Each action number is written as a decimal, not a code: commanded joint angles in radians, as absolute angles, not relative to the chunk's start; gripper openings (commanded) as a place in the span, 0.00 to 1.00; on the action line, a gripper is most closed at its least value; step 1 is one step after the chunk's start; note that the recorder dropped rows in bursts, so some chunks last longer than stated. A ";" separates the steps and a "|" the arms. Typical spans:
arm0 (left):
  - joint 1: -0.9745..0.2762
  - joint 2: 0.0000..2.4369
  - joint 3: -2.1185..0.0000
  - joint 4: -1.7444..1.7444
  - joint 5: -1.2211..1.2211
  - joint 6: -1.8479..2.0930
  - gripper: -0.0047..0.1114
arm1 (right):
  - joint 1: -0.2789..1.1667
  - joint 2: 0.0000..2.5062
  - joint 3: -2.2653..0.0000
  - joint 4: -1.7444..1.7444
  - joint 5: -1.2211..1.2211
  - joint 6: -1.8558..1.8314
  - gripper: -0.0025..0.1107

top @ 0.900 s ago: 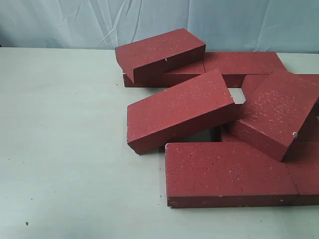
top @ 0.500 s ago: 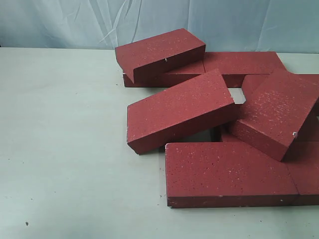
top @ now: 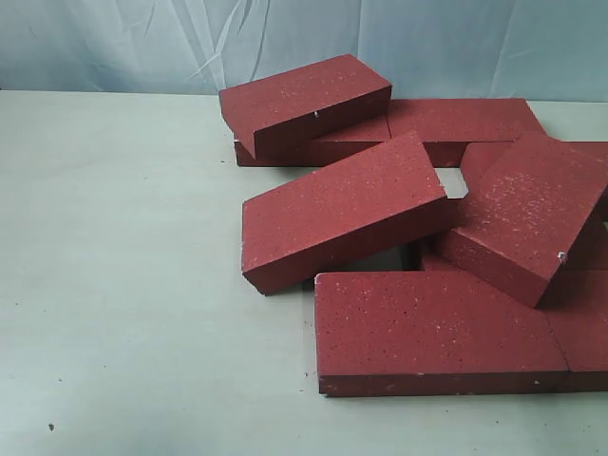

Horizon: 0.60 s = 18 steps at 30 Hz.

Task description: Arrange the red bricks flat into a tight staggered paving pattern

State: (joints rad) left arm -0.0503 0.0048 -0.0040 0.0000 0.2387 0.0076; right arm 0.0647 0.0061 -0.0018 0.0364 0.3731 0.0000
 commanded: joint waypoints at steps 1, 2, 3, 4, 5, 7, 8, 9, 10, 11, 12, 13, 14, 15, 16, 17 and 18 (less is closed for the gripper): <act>-0.053 0.000 0.000 0.000 0.231 0.008 0.04 | 0.060 0.000 0.000 0.029 0.334 0.000 0.02; -0.053 0.000 0.000 0.000 0.231 0.008 0.04 | 0.060 0.000 0.000 0.029 0.312 0.000 0.02; -0.053 0.000 0.000 0.000 0.231 0.008 0.04 | 0.060 0.000 0.000 0.029 0.286 0.000 0.02; -0.053 0.000 0.000 0.000 0.231 0.008 0.04 | 0.060 0.000 0.000 0.029 0.260 0.000 0.02; -0.053 0.000 0.000 0.000 0.231 0.008 0.04 | 0.060 0.000 0.000 0.029 0.227 0.000 0.02; -0.053 0.000 0.000 0.000 0.231 0.008 0.04 | 0.060 0.000 0.000 0.029 0.164 0.000 0.02; -0.053 0.000 0.000 0.000 0.231 0.008 0.04 | 0.060 0.000 0.000 0.029 0.128 0.000 0.02; -0.053 0.000 0.000 0.000 0.231 0.008 0.04 | 0.060 0.000 0.000 0.029 0.092 0.000 0.02; -0.053 0.000 0.000 0.000 0.231 0.008 0.04 | 0.060 0.000 0.000 0.029 0.065 0.000 0.02; -0.053 0.000 0.000 0.000 0.231 0.008 0.04 | 0.060 0.000 0.000 0.029 0.029 0.000 0.02; -0.053 0.000 0.000 0.000 0.231 0.008 0.04 | 0.060 0.000 0.000 0.029 -0.007 0.000 0.02; -0.053 0.000 0.000 0.000 0.231 0.008 0.04 | 0.060 0.000 0.000 0.029 -0.049 0.000 0.02; -0.053 0.000 0.000 0.000 0.231 0.008 0.04 | 0.060 0.000 0.000 0.029 -0.089 0.000 0.02; -0.053 0.000 0.000 0.000 0.231 0.008 0.04 | 0.060 0.000 0.000 0.029 -0.129 0.000 0.02; -0.053 0.000 0.000 0.000 0.231 0.008 0.04 | 0.060 0.000 0.000 0.029 -0.167 0.000 0.02; -0.053 0.000 0.000 0.000 0.231 0.008 0.04 | 0.060 0.000 0.000 0.029 -0.194 0.000 0.02; -0.053 0.000 0.000 0.000 0.231 0.008 0.04 | 0.060 0.000 0.000 0.029 -0.224 0.000 0.02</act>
